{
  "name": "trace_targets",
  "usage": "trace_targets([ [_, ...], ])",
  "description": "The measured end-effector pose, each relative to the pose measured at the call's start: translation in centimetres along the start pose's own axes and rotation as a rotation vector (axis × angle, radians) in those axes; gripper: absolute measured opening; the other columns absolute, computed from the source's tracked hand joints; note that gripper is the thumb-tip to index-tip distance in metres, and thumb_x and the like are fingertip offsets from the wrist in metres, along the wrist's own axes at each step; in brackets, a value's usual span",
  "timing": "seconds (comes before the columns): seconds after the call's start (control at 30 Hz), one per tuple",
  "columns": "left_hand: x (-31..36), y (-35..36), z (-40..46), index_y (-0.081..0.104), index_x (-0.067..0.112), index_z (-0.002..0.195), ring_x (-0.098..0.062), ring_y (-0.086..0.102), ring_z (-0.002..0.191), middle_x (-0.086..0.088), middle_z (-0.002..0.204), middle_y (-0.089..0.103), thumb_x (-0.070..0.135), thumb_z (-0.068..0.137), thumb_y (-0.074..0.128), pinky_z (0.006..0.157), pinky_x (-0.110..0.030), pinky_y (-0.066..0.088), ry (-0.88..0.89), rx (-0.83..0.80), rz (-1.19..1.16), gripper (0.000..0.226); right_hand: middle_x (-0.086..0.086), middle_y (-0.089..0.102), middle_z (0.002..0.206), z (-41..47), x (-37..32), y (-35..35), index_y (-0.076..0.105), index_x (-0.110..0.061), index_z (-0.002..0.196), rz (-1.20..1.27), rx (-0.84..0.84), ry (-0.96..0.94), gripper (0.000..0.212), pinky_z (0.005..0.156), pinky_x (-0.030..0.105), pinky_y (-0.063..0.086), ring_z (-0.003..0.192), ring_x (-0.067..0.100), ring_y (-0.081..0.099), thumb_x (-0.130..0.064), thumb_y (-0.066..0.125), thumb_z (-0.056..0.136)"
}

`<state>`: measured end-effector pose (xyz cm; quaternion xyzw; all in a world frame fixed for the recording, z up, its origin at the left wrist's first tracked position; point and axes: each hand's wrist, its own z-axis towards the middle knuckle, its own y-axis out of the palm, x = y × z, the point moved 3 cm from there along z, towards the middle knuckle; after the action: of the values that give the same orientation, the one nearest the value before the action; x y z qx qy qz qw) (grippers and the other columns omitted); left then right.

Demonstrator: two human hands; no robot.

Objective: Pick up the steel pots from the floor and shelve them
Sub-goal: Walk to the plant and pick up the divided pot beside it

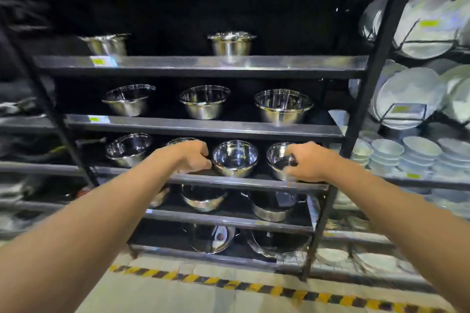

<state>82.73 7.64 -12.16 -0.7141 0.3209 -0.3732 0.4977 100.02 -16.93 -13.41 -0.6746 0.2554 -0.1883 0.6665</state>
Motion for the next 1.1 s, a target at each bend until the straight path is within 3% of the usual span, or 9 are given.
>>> trace_targets([
  [0.1, -2.4, -3.1, -2.3, 0.062, 0.01, 0.123, -0.031, 0.064, 0.099, -0.012, 0.121, 0.064, 0.039, 0.088, 0.061, 0.065, -0.032, 0.053, -0.009, 0.053, 0.022, 0.045, 0.005, 0.067, 0.119, 1.3, -3.4, -2.8, 0.054, -0.019, 0.132, -0.041, 0.04, -0.038, 0.056, 0.087, 0.043, 0.052, 0.104, 0.027, 0.061, -0.056, 0.054, 0.09],
  [0.3, -11.0, -7.2, -8.4, 0.066, 0.014, 0.116, -0.026, 0.061, 0.103, -0.004, 0.118, 0.066, 0.05, 0.086, 0.063, 0.094, -0.043, 0.051, -0.139, 0.114, 0.013, 0.047, 0.004, 0.067, 0.111, 5.6, -14.3, -5.0, 0.06, -0.02, 0.118, -0.09, 0.113, -0.213, 0.059, 0.083, 0.044, 0.054, 0.097, 0.028, 0.062, -0.068, 0.047, 0.087],
  [0.47, -21.5, -8.6, -15.9, 0.07, 0.018, 0.102, -0.019, 0.065, 0.082, -0.003, 0.099, 0.069, 0.056, 0.081, 0.065, 0.066, -0.036, 0.052, -0.345, 0.158, -0.025, 0.043, 0.007, 0.069, 0.115, 9.1, -26.4, -4.3, 0.063, -0.015, 0.12, -0.094, 0.099, -0.398, 0.063, 0.087, 0.044, 0.052, 0.101, 0.028, 0.062, -0.068, 0.047, 0.09],
  [0.6, -29.2, -8.9, -22.2, 0.071, 0.016, 0.086, -0.026, 0.065, 0.08, -0.012, 0.093, 0.069, 0.047, 0.085, 0.063, 0.07, -0.034, 0.051, -0.554, 0.17, -0.065, 0.032, -0.002, 0.066, 0.093, 11.7, -35.9, -3.2, 0.06, -0.021, 0.105, -0.08, 0.101, -0.567, 0.055, 0.066, 0.035, 0.047, 0.081, 0.021, 0.056, -0.071, 0.046, 0.087],
  [0.67, -31.7, -9.1, -25.1, 0.069, 0.016, 0.096, -0.026, 0.065, 0.085, -0.008, 0.098, 0.067, 0.045, 0.086, 0.062, 0.069, -0.033, 0.05, -0.642, 0.198, -0.069, 0.032, -0.005, 0.065, 0.087, 12.8, -40.5, -2.8, 0.059, -0.024, 0.096, -0.066, 0.091, -0.66, 0.053, 0.061, 0.033, 0.043, 0.079, 0.019, 0.058, -0.074, 0.045, 0.085],
  [0.8, -34.7, -9.1, -30.2, 0.066, 0.016, 0.102, -0.01, 0.052, 0.06, -0.002, 0.094, 0.065, 0.046, 0.088, 0.061, 0.045, -0.026, 0.037, -0.808, 0.283, -0.03, 0.034, 0.0, 0.067, 0.095, 14.0, -49.8, -2.0, 0.061, -0.025, 0.098, -0.061, 0.049, -0.873, 0.055, 0.078, 0.042, 0.054, 0.084, 0.023, 0.062, -0.075, 0.045, 0.085],
  [0.87, -35.5, -8.8, -32.9, 0.069, 0.009, 0.107, -0.015, 0.056, 0.064, -0.004, 0.091, 0.066, 0.043, 0.089, 0.064, 0.051, -0.026, 0.039, -0.908, 0.326, -0.052, 0.039, -0.001, 0.065, 0.094, 13.4, -54.3, -1.8, 0.059, -0.025, 0.099, -0.058, 0.032, -0.991, 0.053, 0.077, 0.044, 0.055, 0.083, 0.02, 0.061, -0.075, 0.047, 0.085],
  [1.0, -36.0, -7.0, -39.5, 0.07, 0.009, 0.117, -0.028, 0.061, 0.109, -0.008, 0.118, 0.067, 0.041, 0.09, 0.065, 0.082, -0.03, 0.045, -1.161, 0.323, -0.1, 0.042, 0.002, 0.066, 0.107, 9.6, -62.4, -1.4, 0.06, -0.021, 0.11, -0.068, 0.036, -1.242, 0.056, 0.081, 0.045, 0.055, 0.096, 0.026, 0.062, -0.071, 0.048, 0.087],
  [1.1, -34.8, -5.0, -45.3, 0.069, 0.013, 0.115, -0.026, 0.06, 0.104, -0.006, 0.118, 0.066, 0.042, 0.091, 0.063, 0.083, -0.034, 0.05, -1.322, 0.31, -0.128, 0.038, 0.005, 0.064, 0.121, 5.0, -67.3, -0.7, 0.057, -0.021, 0.127, -0.108, 0.096, -1.348, 0.064, 0.086, 0.045, 0.053, 0.111, 0.029, 0.058, -0.071, 0.047, 0.089],
])
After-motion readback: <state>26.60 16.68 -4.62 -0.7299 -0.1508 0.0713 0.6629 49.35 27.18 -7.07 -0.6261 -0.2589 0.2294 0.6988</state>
